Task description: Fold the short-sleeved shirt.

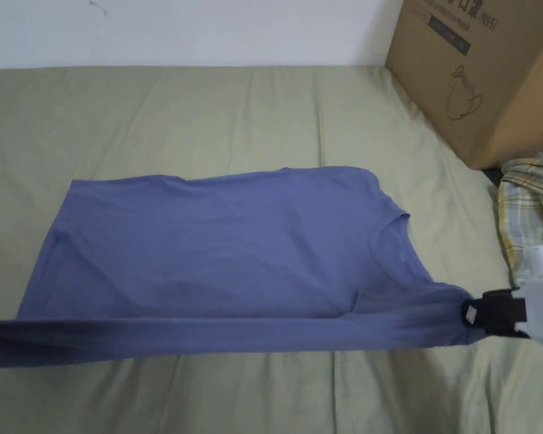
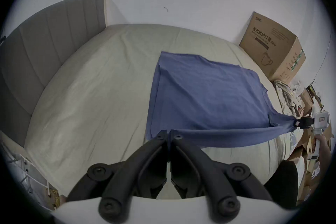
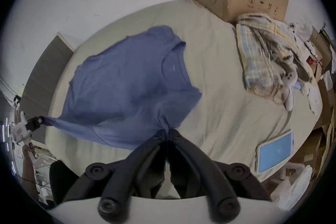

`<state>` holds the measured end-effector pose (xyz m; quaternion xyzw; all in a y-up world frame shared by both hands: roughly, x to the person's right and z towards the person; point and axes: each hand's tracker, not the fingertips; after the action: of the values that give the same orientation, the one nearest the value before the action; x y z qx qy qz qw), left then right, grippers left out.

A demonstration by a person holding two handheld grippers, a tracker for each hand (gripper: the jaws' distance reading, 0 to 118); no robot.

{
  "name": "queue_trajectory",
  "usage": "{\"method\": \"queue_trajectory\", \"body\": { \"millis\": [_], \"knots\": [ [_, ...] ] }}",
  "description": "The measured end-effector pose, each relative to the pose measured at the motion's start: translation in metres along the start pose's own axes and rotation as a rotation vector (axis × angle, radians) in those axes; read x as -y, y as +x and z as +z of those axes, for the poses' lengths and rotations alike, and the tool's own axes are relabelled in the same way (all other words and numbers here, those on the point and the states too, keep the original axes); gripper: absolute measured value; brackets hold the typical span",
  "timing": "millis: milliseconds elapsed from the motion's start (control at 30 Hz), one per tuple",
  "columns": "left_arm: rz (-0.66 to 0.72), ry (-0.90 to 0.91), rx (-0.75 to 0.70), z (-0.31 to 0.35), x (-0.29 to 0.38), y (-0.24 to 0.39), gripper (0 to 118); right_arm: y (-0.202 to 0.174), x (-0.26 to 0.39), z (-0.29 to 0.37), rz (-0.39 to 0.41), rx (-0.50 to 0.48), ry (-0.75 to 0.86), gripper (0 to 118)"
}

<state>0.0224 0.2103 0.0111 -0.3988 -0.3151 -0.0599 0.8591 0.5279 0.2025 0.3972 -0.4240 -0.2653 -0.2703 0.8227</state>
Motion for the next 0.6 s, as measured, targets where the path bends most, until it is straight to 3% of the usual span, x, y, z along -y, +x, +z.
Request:
{"method": "queue_trajectory", "body": {
  "millis": [167,467,567,600],
  "knots": [
    [-0.008,0.000,0.002,-0.049,-0.053,-0.001,1,-0.011,-0.068,-0.026,-0.066,-0.020,-0.007,4],
    [0.026,-0.107,-0.031,-0.173,-0.090,-0.010,2,-0.020,-0.134,-0.151,-0.123,0.041,-0.106,4],
    [0.026,-0.131,-0.033,-0.194,-0.085,-0.010,10,-0.020,-0.130,-0.175,-0.124,0.074,-0.121,8],
    [0.014,-0.130,-0.048,-0.195,-0.082,-0.009,23,-0.021,-0.126,-0.175,-0.125,0.088,-0.109,20]
  ]
}}
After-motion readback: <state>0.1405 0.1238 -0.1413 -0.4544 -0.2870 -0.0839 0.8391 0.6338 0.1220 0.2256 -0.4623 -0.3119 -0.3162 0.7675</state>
